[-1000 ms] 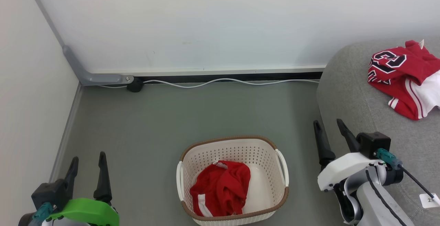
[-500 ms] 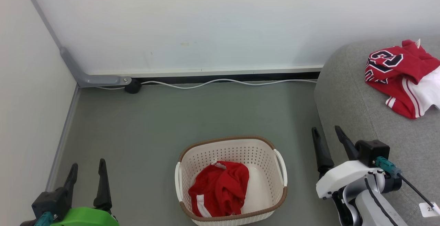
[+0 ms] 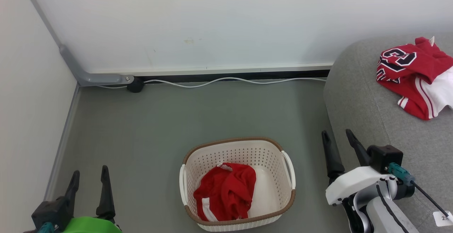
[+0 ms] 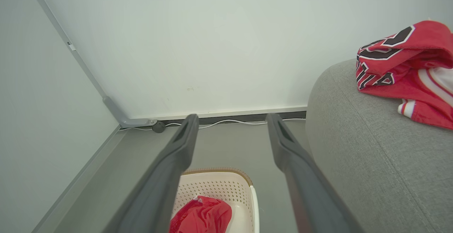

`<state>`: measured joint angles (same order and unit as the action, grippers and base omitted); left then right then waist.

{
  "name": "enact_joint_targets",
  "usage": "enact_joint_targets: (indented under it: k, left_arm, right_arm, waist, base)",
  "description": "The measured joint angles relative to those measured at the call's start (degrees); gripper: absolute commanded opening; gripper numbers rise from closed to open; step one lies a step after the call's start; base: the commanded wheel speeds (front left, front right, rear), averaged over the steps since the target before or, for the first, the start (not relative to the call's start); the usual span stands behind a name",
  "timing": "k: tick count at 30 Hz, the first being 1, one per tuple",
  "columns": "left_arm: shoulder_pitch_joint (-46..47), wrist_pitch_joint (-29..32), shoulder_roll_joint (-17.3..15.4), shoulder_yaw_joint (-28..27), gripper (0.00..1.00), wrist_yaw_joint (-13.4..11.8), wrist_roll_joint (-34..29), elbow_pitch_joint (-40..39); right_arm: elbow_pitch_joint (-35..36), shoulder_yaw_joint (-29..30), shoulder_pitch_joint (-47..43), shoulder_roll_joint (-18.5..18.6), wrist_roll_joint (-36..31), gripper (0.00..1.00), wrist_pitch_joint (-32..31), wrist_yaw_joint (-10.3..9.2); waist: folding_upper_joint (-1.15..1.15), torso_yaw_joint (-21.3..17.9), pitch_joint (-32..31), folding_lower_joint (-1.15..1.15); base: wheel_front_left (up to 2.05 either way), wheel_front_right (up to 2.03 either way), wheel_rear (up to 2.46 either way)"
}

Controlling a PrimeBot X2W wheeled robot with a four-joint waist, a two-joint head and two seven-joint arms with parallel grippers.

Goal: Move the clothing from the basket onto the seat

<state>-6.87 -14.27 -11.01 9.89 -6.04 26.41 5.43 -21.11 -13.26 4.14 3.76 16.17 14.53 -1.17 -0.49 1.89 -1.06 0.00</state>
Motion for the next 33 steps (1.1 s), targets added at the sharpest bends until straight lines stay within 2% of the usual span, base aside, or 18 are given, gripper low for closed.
enact_joint_targets:
  k: [15,18,33]
  left_arm:
    - [-0.1,0.0,0.2,-0.2,1.00,0.6,-2.0,-1.0]
    - [0.5,0.0,0.2,0.4,1.00,1.5,-2.1,-1.5]
    - [11.5,2.3,2.2,7.0,1.00,4.4,-3.6,2.0]
  right_arm:
    - [2.2,0.9,0.1,0.6,0.0,1.00,0.0,-0.93]
    - [3.3,0.9,0.8,0.7,0.0,1.00,0.0,-0.93]
    - [8.4,0.9,12.4,1.8,-0.8,1.00,-0.5,-0.81]
  waist:
    - [0.00,-0.3,3.0,0.00]
    - [0.00,-0.4,4.5,0.00]
    - [0.00,-3.0,14.9,0.00]
  base:
    - [0.00,0.00,0.00]
    - [0.00,0.00,0.00]
    - [0.00,0.00,0.00]
